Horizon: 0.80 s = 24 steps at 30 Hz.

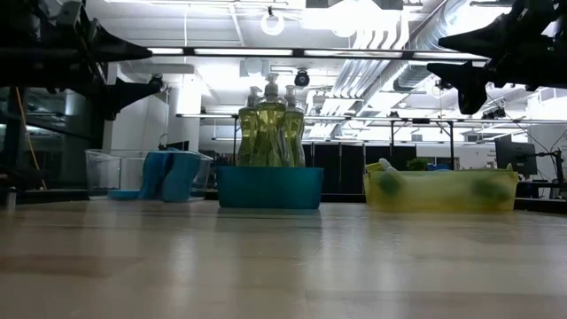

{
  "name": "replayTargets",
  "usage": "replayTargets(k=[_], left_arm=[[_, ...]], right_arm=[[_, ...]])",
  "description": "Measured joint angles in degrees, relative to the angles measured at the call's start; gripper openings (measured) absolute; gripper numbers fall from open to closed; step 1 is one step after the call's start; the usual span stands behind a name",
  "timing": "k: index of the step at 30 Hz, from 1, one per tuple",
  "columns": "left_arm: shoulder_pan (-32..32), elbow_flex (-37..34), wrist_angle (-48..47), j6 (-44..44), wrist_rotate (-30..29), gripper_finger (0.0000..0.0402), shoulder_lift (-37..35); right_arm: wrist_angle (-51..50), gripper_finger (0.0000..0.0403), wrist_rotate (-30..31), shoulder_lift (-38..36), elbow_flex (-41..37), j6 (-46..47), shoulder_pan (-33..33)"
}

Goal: Pick & Place Kitchen Sink Supplies
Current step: Return to Home Position

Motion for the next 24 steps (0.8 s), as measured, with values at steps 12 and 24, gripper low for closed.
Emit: replayTargets(k=[12, 24], left_arm=[[0.00, 0.00, -1.68, 0.09, -0.06, 0.0335, 0.00], [0.00, 0.00, -1.64, 0.09, -0.09, 0.0335, 0.00]], right_arm=[[0.04, 0.0213, -0.02, 0.00, 0.00, -0.08, 0.00], [0.04, 0.0213, -0.03, 0.01, 0.00, -0.04, 0.00]])
